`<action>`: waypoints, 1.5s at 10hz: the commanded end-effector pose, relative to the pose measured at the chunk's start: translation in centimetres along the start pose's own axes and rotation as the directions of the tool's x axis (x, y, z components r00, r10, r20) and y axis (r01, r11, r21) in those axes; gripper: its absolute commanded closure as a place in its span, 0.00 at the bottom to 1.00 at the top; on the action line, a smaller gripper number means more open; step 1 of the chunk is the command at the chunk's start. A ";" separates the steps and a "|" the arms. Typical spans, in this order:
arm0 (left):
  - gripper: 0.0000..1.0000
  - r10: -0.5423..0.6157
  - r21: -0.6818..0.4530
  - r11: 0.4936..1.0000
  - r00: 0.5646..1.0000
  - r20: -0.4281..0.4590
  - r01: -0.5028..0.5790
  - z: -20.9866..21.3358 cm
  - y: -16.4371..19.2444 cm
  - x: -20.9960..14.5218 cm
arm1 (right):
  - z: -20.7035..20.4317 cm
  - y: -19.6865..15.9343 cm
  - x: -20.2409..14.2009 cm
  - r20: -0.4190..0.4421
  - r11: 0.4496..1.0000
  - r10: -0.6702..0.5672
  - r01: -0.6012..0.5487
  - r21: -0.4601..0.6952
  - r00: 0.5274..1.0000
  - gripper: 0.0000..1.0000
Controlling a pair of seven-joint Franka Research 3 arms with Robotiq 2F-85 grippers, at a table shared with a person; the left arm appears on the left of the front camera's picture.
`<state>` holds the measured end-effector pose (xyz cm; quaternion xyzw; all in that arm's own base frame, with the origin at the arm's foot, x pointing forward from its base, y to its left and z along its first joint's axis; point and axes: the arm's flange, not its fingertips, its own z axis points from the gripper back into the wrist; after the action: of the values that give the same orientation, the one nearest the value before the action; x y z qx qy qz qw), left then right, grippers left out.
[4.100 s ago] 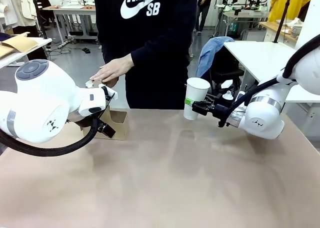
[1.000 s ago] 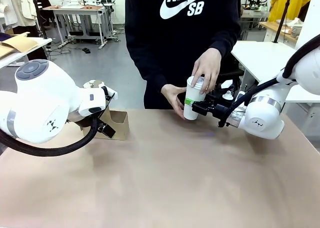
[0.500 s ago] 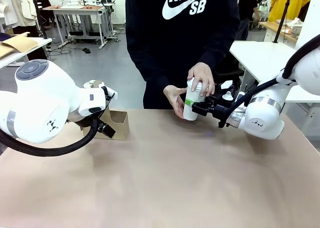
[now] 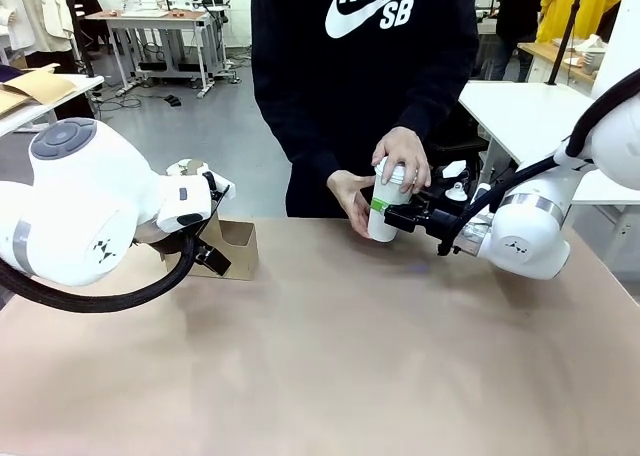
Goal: Pour a drink into a cup and package it in a carrier.
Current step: When a person places the Paper Cup Lid on the 600 ml Paper Cup , lift the 600 ml Paper Cup.
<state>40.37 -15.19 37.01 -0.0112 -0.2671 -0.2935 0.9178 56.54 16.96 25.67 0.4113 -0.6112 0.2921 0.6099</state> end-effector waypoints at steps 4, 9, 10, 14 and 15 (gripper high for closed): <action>0.00 0.000 -0.001 1.000 1.000 0.001 0.000 0.0 0.0 0.0 | -0.4 0.2 0.8 0.014 1.000 0.004 -0.004 -0.003 1.000 0.20; 0.00 0.000 -0.001 1.000 1.000 0.001 0.000 0.0 0.0 0.0 | -0.4 0.2 0.8 0.014 1.000 0.004 -0.004 -0.003 1.000 0.20; 0.00 0.000 -0.001 1.000 1.000 0.001 0.000 0.0 0.0 0.0 | -0.4 0.2 0.8 0.014 1.000 0.004 -0.004 -0.003 1.000 0.20; 0.00 0.000 -0.001 1.000 1.000 0.001 0.000 0.0 0.0 0.0 | -0.4 0.2 0.8 0.014 1.000 0.004 -0.004 -0.003 1.000 0.20; 0.00 0.000 -0.001 1.000 1.000 0.001 0.000 0.0 0.0 0.0 | -0.4 0.2 0.8 0.014 1.000 0.004 -0.004 -0.003 1.000 0.20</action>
<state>40.37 -15.19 37.01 -0.0112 -0.2671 -0.2935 0.9178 56.60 17.02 25.83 0.4115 -0.6123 0.2927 0.6084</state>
